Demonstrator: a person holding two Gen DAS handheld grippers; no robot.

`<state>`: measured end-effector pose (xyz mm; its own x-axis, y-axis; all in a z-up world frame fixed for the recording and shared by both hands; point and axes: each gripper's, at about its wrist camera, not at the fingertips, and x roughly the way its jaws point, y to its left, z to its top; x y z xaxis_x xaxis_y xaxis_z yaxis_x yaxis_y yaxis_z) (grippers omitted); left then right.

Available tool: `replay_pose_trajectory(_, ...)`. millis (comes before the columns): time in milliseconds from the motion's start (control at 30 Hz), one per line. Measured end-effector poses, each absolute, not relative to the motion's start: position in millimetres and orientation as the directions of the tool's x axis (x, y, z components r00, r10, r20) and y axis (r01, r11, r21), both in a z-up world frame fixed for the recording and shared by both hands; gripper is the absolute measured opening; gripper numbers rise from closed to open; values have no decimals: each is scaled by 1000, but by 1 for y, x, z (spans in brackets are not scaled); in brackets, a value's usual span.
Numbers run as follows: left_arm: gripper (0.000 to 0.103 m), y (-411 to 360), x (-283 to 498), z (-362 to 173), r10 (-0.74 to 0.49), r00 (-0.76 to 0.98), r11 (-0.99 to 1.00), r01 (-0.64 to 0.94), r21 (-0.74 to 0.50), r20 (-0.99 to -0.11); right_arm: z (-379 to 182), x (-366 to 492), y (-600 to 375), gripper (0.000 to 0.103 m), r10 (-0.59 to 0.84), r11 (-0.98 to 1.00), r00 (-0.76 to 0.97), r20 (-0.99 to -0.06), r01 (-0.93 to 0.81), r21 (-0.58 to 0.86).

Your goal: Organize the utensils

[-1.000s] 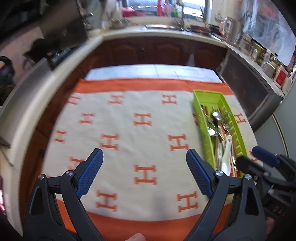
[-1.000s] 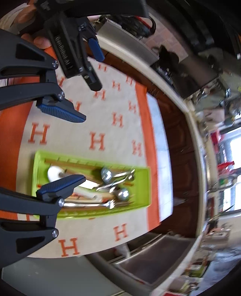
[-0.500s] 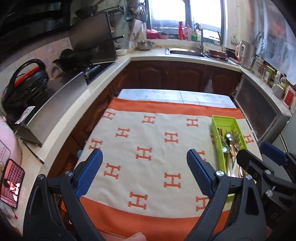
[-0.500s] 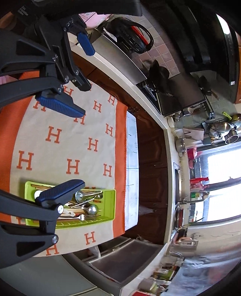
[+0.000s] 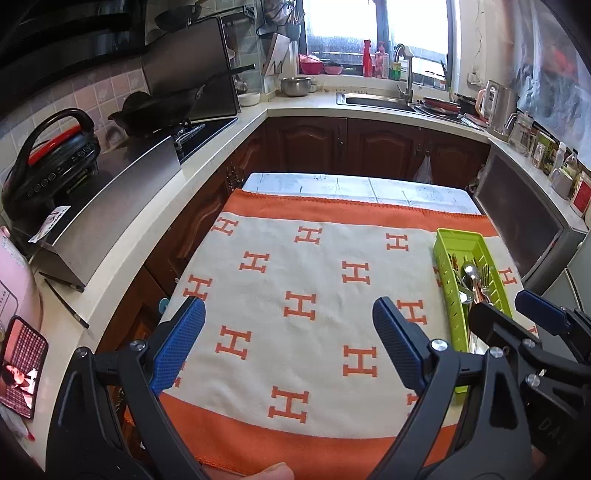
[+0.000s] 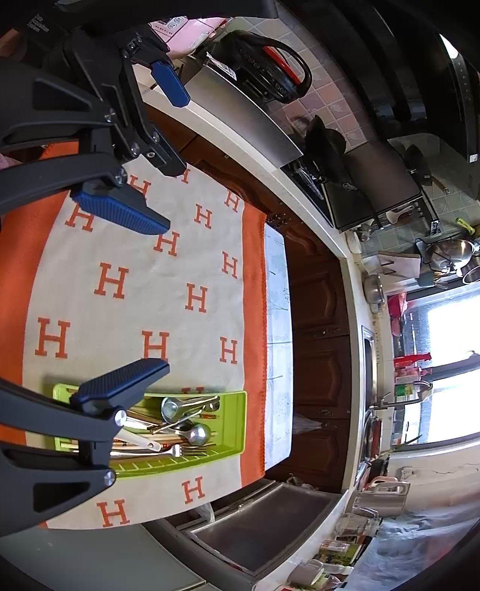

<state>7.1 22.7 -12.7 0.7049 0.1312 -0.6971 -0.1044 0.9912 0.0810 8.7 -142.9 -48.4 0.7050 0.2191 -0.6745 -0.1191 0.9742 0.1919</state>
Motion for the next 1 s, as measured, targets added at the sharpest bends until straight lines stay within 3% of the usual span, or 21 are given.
replay_pose_trajectory(1000, 91, 19, 12, -19, 121, 695, 992, -108, 63, -709, -56, 12, -142, 70, 215, 975, 688, -694, -103, 199)
